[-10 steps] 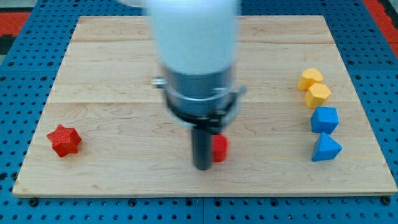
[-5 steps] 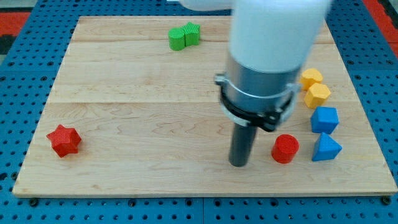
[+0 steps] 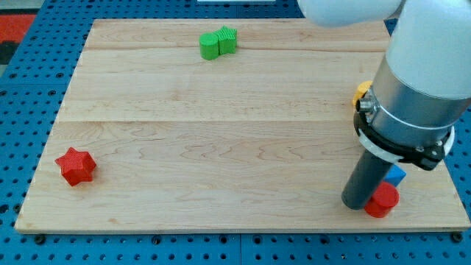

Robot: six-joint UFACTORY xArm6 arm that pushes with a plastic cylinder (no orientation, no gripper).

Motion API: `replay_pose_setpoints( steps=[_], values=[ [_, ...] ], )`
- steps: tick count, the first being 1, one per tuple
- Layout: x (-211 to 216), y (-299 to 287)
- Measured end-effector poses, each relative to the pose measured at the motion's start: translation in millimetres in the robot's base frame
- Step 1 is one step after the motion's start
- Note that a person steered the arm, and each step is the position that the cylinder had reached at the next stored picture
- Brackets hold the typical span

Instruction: Move the red star to the bottom of the green blocks

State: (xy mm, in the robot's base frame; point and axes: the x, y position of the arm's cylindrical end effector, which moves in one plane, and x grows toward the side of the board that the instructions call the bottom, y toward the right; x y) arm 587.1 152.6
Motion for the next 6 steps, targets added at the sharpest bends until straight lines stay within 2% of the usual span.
replay_pose_setpoints(
  steps=[1,2,4,5,6],
  values=[
    [1.4,-4.0],
    [12.7,-83.8],
    [11.1,-401.6],
    [-52.2,-400.1],
    [-115.6,-314.0]
  ],
)
